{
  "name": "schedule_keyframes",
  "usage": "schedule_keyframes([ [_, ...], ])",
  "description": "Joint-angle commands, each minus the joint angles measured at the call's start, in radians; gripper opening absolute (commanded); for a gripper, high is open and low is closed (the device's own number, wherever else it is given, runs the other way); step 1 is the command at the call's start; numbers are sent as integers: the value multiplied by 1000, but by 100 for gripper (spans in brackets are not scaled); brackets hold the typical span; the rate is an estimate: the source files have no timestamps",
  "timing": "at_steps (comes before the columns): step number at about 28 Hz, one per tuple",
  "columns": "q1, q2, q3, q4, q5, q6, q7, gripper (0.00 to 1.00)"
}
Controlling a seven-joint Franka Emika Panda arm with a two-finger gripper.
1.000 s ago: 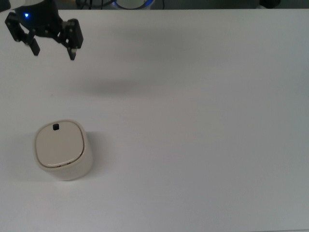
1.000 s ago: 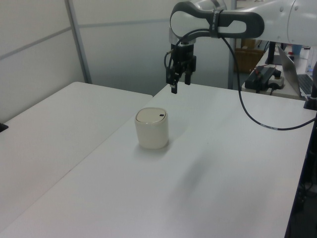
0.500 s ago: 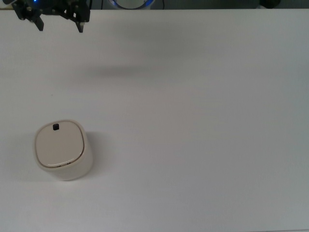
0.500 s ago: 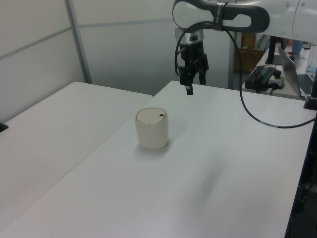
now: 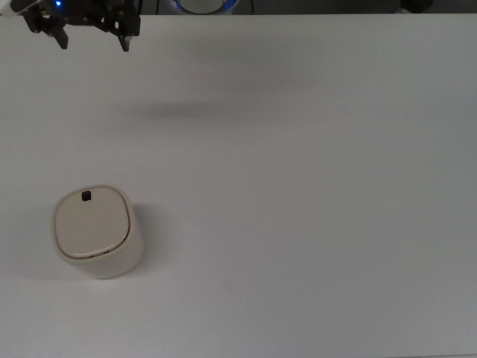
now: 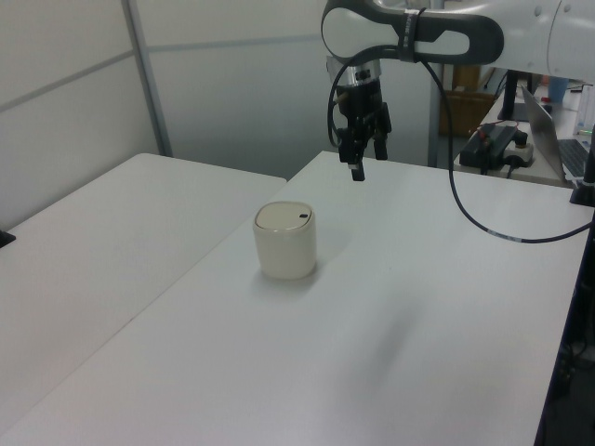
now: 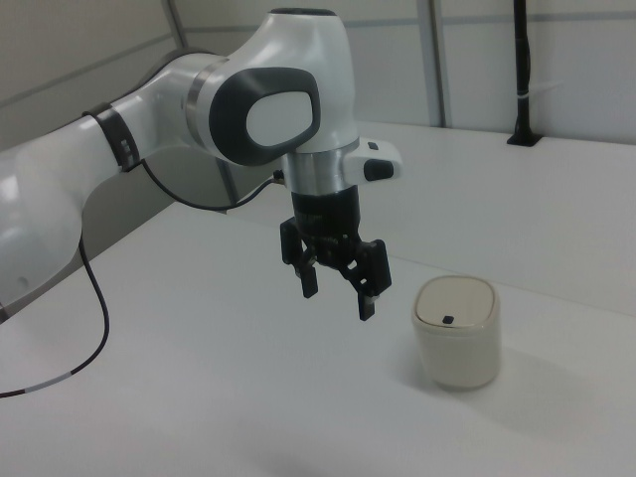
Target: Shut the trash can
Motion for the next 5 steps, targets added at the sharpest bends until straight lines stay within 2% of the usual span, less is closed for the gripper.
schedule_keyframes([
  [1, 10, -2, -1, -8, -18, 4, -12, 100],
  [5, 10, -4, -1, -8, -17, 5, -13, 100],
])
